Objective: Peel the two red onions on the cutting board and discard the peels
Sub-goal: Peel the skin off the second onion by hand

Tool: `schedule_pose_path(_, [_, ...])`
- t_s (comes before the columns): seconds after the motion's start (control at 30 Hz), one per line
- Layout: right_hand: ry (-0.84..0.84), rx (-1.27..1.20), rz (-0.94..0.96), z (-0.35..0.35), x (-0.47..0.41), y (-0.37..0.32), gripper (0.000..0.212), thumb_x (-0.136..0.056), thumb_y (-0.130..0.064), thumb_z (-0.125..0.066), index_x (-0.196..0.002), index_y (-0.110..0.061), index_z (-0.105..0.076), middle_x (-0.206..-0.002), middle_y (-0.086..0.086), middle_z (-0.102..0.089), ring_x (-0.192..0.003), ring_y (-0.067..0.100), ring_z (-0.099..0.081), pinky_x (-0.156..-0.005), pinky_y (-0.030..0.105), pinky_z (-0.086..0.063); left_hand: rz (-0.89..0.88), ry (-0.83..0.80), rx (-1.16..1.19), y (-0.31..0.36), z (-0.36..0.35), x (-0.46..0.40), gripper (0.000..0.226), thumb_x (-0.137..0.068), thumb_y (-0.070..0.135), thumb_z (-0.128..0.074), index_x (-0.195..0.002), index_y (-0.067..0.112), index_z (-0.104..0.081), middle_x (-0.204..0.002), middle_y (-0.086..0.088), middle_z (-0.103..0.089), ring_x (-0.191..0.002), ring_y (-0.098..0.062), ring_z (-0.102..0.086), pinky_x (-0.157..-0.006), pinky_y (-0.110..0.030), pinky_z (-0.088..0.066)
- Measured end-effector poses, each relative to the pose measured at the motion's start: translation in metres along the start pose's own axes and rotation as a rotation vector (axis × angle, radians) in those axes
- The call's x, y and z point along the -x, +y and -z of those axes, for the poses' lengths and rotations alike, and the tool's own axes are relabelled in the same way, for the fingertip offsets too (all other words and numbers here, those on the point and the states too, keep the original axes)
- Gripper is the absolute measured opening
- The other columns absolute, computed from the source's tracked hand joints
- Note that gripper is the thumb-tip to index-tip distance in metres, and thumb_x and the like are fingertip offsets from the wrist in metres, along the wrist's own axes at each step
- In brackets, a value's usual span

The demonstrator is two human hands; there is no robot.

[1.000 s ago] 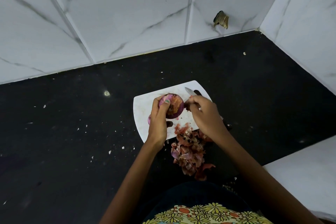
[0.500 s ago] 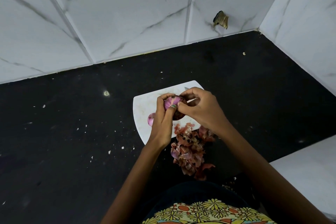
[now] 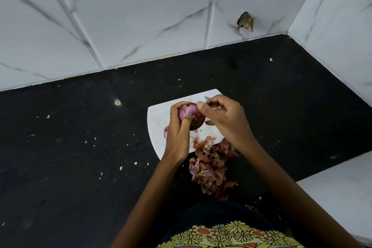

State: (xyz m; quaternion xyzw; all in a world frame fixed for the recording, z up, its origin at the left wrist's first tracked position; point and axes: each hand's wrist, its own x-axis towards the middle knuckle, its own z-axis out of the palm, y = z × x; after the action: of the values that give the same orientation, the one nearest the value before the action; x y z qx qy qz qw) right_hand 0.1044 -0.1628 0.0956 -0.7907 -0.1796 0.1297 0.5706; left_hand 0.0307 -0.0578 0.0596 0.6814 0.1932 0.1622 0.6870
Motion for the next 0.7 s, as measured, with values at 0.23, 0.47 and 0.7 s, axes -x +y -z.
schedule_pose_path(0.23, [-0.062, 0.133, 0.085, -0.0049, -0.0001, 0.0037, 0.012, -0.086, -0.016, -0.069, -0.093, -0.007, -0.067, -0.100, 0.005, -0.067, -0.088, 0.003, -0.064, -0.071, 0.009, -0.050, -0.042, 0.035, 0.001, -0.0030, -0.0013, -0.0008, 0.030, -0.088, 0.029, -0.039, -0.118, 0.028, -0.044, -0.118, -0.001, -0.056, -0.112, -0.018, -0.057, -0.091, -0.031, -0.051])
schedule_pose_path(0.47, [-0.026, 0.182, 0.088, -0.0009, -0.0026, 0.0069, 0.007, -0.095, -0.017, -0.054, -0.098, -0.011, -0.056, -0.093, 0.001, -0.064, -0.089, 0.012, -0.063, -0.077, 0.032, -0.055, -0.047, 0.044, 0.026, -0.0022, 0.0023, -0.0022, 0.030, -0.081, 0.023, -0.040, -0.108, 0.026, -0.051, -0.106, 0.004, -0.060, -0.100, -0.015, -0.058, -0.083, -0.028, -0.051])
schedule_pose_path(0.7, [0.039, -0.277, -0.164, 0.0013, -0.0049, 0.0006, 0.005, -0.099, -0.005, -0.045, -0.099, -0.003, -0.049, -0.085, 0.011, -0.068, -0.067, 0.012, -0.071, -0.061, 0.024, -0.058, 0.071, 0.081, 0.204, -0.0033, 0.0028, -0.0056, 0.034, -0.072, 0.021, -0.037, -0.097, 0.028, -0.059, -0.094, 0.012, -0.065, -0.087, -0.007, -0.059, -0.065, -0.023, -0.047])
